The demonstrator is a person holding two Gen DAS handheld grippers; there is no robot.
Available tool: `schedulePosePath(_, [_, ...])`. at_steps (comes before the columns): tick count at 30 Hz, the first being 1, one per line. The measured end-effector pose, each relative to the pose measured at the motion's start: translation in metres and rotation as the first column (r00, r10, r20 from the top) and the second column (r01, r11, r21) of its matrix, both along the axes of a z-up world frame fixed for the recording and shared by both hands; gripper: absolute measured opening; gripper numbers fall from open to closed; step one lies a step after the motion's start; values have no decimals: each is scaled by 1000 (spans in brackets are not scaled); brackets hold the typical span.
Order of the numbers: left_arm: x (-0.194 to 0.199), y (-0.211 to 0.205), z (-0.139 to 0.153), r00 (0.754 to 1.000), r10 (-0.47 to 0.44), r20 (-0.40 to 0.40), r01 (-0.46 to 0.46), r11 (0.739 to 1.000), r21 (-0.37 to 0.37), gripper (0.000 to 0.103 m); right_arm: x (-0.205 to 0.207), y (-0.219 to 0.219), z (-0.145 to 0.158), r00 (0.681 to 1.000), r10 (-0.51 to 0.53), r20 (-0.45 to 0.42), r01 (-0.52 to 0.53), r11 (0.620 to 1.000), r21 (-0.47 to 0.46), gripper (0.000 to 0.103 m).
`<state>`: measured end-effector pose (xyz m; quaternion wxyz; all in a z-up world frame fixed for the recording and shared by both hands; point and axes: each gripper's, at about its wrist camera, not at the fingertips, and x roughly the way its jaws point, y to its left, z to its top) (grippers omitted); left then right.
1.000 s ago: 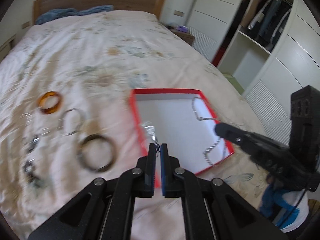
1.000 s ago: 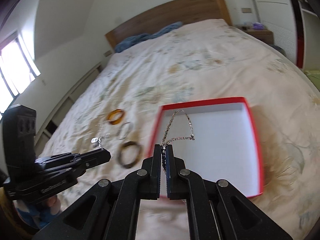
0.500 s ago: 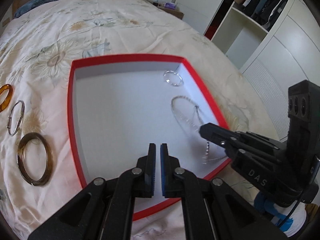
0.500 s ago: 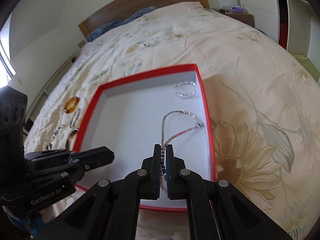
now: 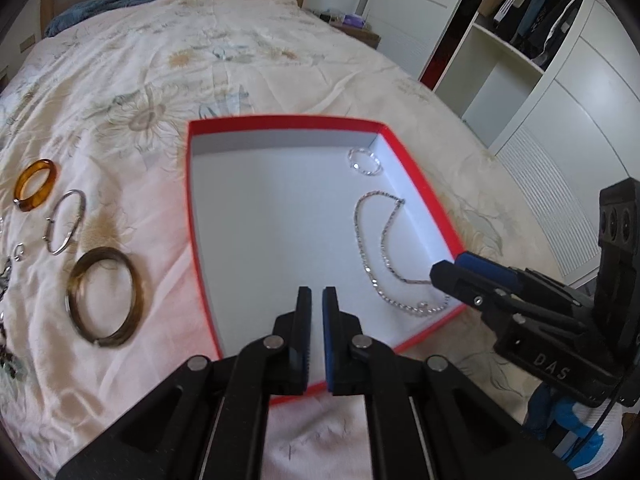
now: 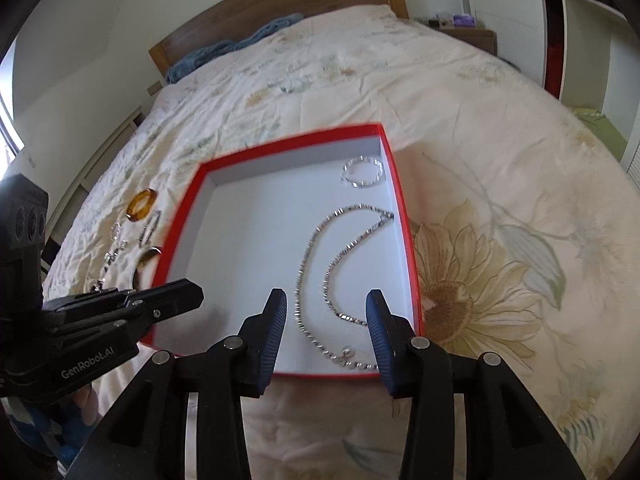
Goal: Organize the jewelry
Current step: 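Withdraw both tools from the box back toward the jewelry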
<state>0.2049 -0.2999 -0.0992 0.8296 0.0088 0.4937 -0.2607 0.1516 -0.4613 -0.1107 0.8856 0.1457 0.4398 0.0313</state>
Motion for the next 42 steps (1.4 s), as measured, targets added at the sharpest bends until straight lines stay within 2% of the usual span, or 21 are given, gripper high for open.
schedulePosePath(4, [-17,15,16,999,18,36,-18,1000,0,5,-15,7,20,1000,-9,30,9,1000,0,41])
schedulePosePath(8, [-35,36,30,999,21,38,-22,999,25,5,-37,21,45,998,-3,70,3,1000,0,41])
schedulePosePath(13, [-64,80,50,996,59,59,-62,997,39,6,-61,45,74,993,23,118,-24,1000,1,41])
schedulePosePath(18, [-93,131,69,988,123,90,-126,991,35,20,-85,73,100,983,53,173,-56,998,12,41])
schedulePosePath(22, [-114,175,82,975,187,117,-190,982,17,21,-105,101,117,974,99,203,-102,995,6,41])
schedulePosePath(26, [-133,223,90,953,264,148,-268,964,2,24,-122,129,131,965,138,223,-139,990,-10,43])
schedulePosePath(28, [-143,249,93,936,311,167,-314,949,-8,26,-128,143,137,961,152,230,-151,988,-22,49])
schedulePosePath(34, [-165,318,91,885,425,189,-430,903,-15,26,-137,176,144,952,201,231,-198,980,-36,49])
schedulePosePath(38, [-168,342,82,860,481,170,-484,875,-23,26,-133,194,139,944,249,217,-245,968,-48,49])
schedulePosePath(42, [-160,348,73,856,496,147,-498,867,-26,26,-119,209,126,938,294,185,-291,956,-47,49])
